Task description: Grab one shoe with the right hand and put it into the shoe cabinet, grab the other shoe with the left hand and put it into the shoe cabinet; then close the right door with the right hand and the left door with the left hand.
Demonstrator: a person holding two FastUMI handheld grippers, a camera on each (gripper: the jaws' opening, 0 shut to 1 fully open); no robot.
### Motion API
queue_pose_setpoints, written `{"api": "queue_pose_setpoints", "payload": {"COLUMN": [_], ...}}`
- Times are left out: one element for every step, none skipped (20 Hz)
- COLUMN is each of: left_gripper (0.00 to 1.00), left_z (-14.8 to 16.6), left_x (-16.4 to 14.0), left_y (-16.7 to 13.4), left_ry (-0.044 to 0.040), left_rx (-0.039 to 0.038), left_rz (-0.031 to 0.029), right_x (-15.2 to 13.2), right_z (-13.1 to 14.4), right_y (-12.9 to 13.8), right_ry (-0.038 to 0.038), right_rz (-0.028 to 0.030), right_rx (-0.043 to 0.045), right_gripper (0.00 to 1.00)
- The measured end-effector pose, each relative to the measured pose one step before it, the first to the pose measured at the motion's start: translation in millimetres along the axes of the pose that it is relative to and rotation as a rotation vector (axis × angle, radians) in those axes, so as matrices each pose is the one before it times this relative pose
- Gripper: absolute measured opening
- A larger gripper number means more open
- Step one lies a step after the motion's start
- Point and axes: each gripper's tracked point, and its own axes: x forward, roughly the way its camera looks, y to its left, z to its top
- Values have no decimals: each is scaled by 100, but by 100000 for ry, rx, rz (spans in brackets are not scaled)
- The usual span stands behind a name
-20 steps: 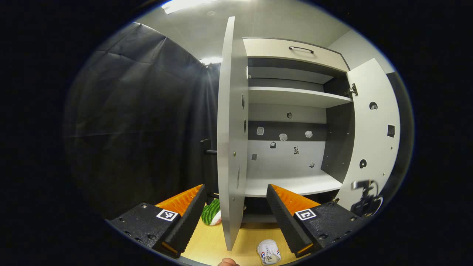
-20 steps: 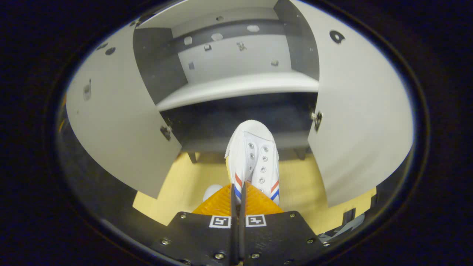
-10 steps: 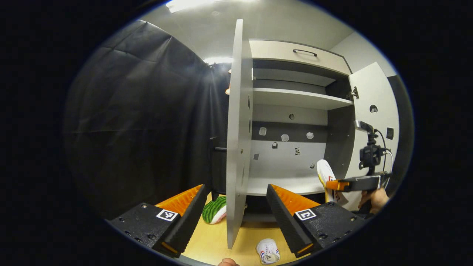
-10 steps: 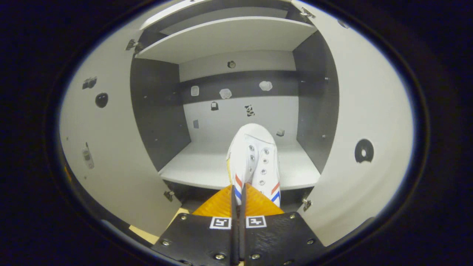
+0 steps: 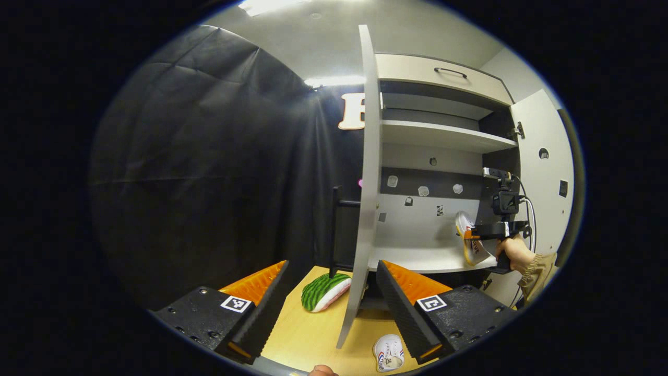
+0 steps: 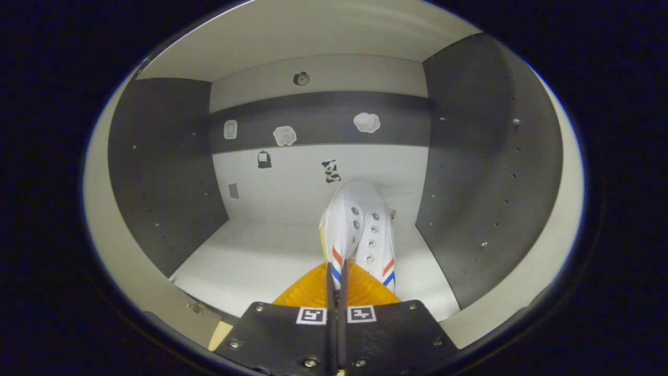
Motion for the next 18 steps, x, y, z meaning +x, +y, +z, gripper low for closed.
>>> {"api": "queue_pose_setpoints", "payload": {"left_gripper": [99,99,99,99,99,99,99,99,99,99,99,99,99,99,99,99,99,99], "left_z": [-208,-172,-137,-188,-103,-83,-108,-15,2,-45,-30,-108,-76,-111,-61,-125,-114,-228], "left_x": [-77,74,14,24,31,-20,-49,-3,-49,-2,7,-44,-33,-14,-8,-95,-23,-47], "left_y": [216,213,237,150,-21,-104,-139,-139,-193,-126,-203,-221,-207,-213,-201,-203,-233,-239], "left_ry": [494,327,516,662,685,339,81,89,44,8,140,42,67,216,114,29,225,269], "left_rx": [-142,73,223,87,-163,-387,-256,83,364,292,139,105,176,212,136,-2,-66,-132], "left_rz": [601,630,708,621,191,-102,-268,-159,-119,-163,-405,-526,-578,-491,-522,-583,-631,-682], "right_x": [1265,961,747,546,939,590,487,520,160,115,397,345,-199,-227,-70,191,-840,-740], "right_z": [-210,-338,-468,-191,-304,-433,-425,-248,-409,-343,-231,-163,-192,-107,-51,70,260,239], "right_y": [-224,-212,42,-58,-111,209,136,93,336,414,86,128,339,313,-173,69,6,230], "right_ry": [1453,1894,1840,821,1233,1986,1468,997,1371,875,384,441,15,164,127,-973,-712,-1112], "right_rz": [-883,-841,-73,-579,-39,434,315,-10,650,84,-400,-320,-164,377,-741,739,37,1641], "right_rx": [-412,-151,63,-122,89,474,346,-138,-290,-679,-855,-649,-117,-137,-209,159,10,271], "right_gripper": [0,0,3,0,0,0,0,0,0,1,1,2,2,0,8,21,20,35]}}
